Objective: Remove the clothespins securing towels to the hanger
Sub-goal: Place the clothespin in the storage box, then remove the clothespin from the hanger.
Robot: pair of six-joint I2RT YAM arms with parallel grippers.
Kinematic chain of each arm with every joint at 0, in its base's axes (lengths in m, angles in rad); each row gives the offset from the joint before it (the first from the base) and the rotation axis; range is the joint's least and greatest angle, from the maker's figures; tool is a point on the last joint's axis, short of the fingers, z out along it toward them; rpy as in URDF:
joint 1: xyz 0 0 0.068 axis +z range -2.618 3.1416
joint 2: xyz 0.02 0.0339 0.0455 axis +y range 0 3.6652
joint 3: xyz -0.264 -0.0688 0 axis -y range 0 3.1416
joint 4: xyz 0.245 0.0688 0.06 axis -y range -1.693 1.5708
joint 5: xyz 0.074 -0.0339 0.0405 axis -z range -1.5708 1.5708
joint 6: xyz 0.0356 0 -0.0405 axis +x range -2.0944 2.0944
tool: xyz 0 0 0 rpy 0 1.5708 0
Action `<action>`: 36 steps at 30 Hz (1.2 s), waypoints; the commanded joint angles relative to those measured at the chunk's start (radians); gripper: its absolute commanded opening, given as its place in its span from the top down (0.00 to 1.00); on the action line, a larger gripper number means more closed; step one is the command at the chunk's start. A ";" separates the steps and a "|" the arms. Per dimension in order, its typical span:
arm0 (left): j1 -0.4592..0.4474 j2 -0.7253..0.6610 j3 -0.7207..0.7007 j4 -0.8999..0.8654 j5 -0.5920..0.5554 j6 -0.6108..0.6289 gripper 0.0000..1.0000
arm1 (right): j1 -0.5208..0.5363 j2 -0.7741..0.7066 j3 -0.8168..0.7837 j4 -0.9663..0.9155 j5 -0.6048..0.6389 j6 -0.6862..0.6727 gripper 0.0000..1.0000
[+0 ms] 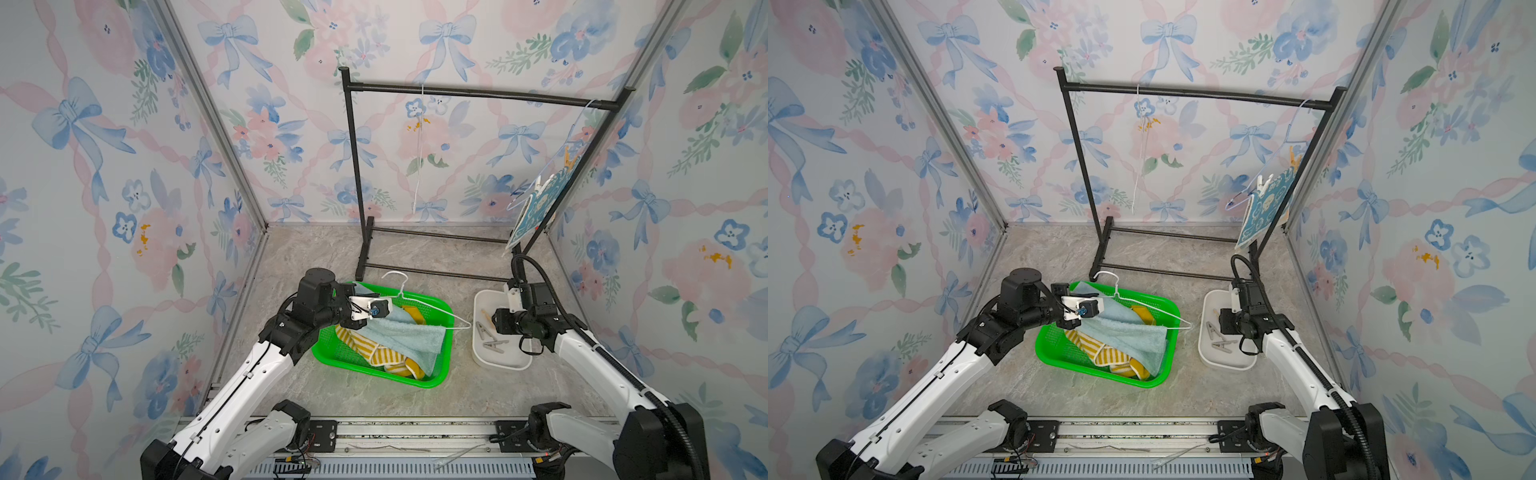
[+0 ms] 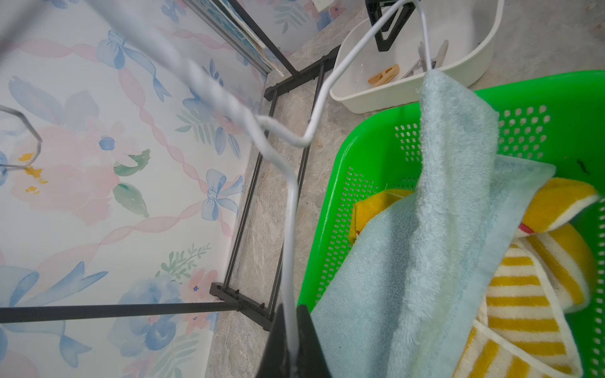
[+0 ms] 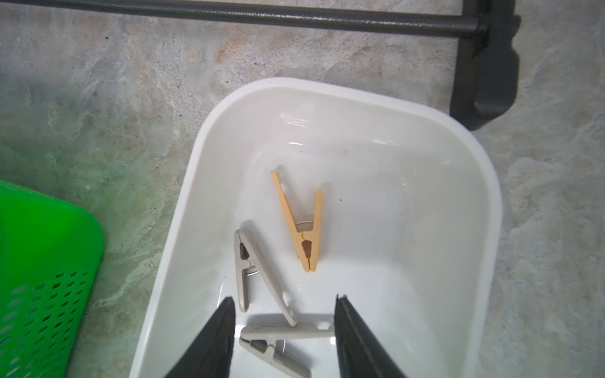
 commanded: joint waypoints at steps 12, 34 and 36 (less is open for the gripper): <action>-0.005 -0.008 0.008 0.022 0.032 0.018 1.00 | 0.069 -0.203 0.145 -0.043 -0.083 -0.085 0.34; -0.013 -0.013 0.002 0.021 0.032 0.020 1.00 | 0.597 -0.160 0.396 0.099 -0.171 -0.385 0.03; -0.013 -0.015 0.002 0.021 0.037 0.020 1.00 | 0.619 -0.136 0.406 0.106 -0.190 -0.427 0.03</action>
